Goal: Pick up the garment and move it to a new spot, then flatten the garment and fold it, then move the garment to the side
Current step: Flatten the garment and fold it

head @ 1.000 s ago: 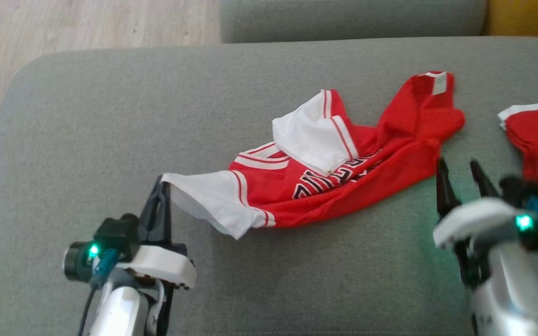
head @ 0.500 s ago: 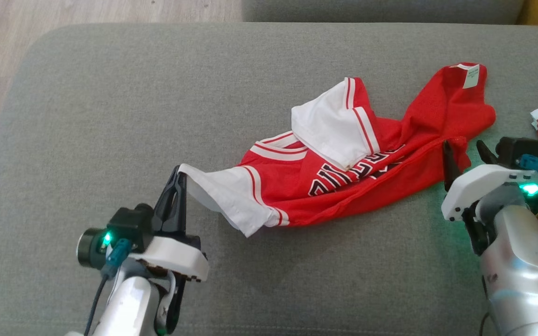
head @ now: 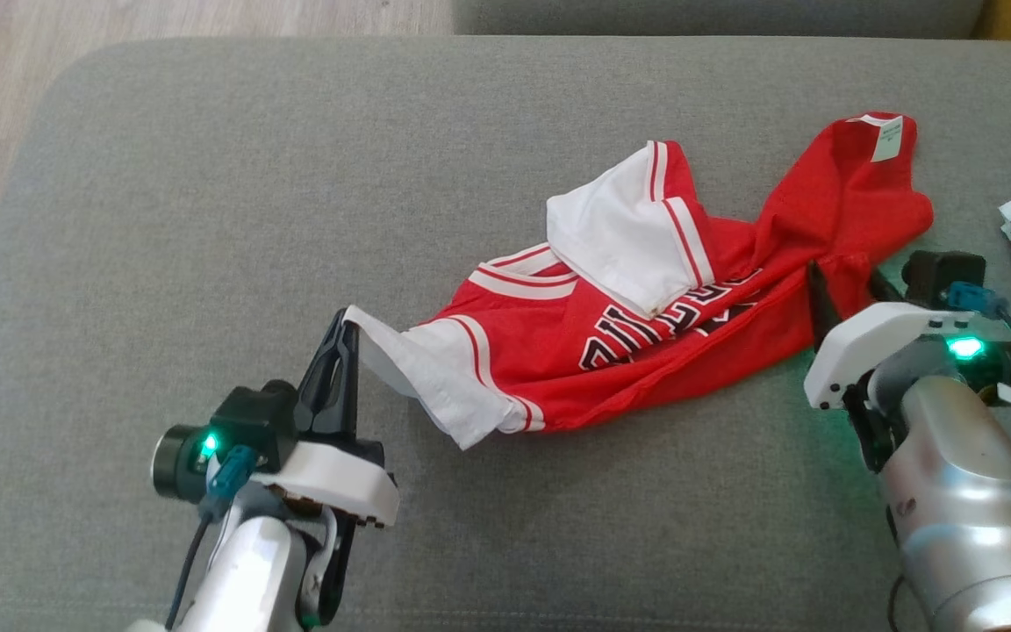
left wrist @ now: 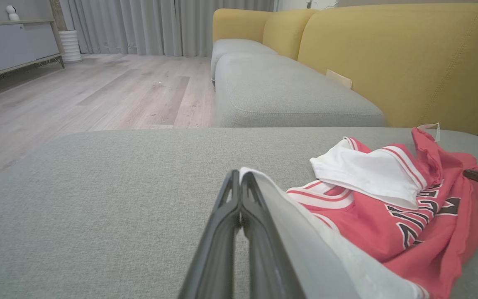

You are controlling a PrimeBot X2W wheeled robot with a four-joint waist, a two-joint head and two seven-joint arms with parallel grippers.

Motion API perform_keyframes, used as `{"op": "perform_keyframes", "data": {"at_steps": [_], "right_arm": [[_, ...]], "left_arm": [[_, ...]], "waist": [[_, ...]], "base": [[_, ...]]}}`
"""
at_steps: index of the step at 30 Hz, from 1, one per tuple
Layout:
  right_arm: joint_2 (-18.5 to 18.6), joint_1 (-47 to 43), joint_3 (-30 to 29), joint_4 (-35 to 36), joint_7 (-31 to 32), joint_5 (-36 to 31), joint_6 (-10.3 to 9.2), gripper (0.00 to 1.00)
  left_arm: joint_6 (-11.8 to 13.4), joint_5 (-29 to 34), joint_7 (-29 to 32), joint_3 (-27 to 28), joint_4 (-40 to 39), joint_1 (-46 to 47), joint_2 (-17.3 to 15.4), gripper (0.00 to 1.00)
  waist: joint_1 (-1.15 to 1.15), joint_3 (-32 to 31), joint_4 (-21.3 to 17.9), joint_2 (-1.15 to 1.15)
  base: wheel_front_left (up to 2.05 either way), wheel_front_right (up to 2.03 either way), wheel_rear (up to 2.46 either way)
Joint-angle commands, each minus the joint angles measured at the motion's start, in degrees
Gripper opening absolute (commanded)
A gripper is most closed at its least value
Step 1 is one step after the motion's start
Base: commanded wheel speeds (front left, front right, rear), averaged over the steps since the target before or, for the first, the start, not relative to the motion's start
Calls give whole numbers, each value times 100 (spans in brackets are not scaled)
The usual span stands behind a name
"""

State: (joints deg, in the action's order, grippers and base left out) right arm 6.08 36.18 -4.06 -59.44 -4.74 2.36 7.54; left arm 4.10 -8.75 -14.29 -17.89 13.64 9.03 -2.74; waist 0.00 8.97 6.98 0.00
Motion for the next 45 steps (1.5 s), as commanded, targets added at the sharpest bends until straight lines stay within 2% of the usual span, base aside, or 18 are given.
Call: {"op": "perform_keyframes", "data": {"at_steps": [1, 8, 12, 15, 18, 19, 23, 27, 31, 37, 45], "right_arm": [[-34, 255, 205, 74, -135, 70, -5, 0], [25, 296, 453, -50, -557, 210, -5, 0], [36, 237, 546, 240, -862, 340, -5, 0], [127, 167, 640, 852, -980, 478, -5, 0], [371, 88, 855, 1814, -1012, 641, -5, 0], [371, 88, 855, 1814, -1012, 641, -5, 0], [918, 61, 1126, 3190, -1000, 861, -5, 0], [1349, 130, 1263, 4275, -672, 1014, -5, 0], [1548, 189, 1247, 5087, -268, 1062, -5, 0], [1567, -33, 1060, 6132, 300, 1058, -5, 0], [1343, -769, 490, 7559, 1323, 956, -5, 0]], "left_arm": [[33, -48, -71, 154, -141, 287, -14, 0], [41, -41, -71, 254, -105, 228, -14, 0], [59, -157, -71, 455, -213, 173, -14, 0], [7, -400, -71, 735, -338, 208, -14, 0], [-128, -479, -71, 1048, -521, 443, -37, 0], [-128, -479, -71, 1048, -521, 443, -37, 0], [-334, -522, -71, 1445, -846, 1052, -161, 0], [-463, -614, -71, 1725, -1098, 1800, -268, 0], [-522, -702, -32, 1814, -1306, 2440, -366, 0], [-546, -747, 348, 1848, -1845, 2862, -572, 0], [-470, -825, 1198, 1980, -2992, 2613, -886, 0]], "waist": [[0, -6, 1, 0], [0, -120, -99, 0], [0, -248, -261, 0], [0, -338, -423, 0], [0, -442, -602, 0], [0, -442, -602, 0], [0, -603, -806, 0], [0, -830, -937, 0], [0, -1004, -990, 0], [0, -1171, -997, 0], [0, -1197, -938, 0]], "base": [[0, 0, 0], [0, 0, 0], [0, 0, 0], [0, 0, 0], [0, 0, 0], [0, 0, 0], [0, 0, 0], [0, 0, 0], [0, 0, 0], [0, 0, 0], [0, 0, 0]]}}
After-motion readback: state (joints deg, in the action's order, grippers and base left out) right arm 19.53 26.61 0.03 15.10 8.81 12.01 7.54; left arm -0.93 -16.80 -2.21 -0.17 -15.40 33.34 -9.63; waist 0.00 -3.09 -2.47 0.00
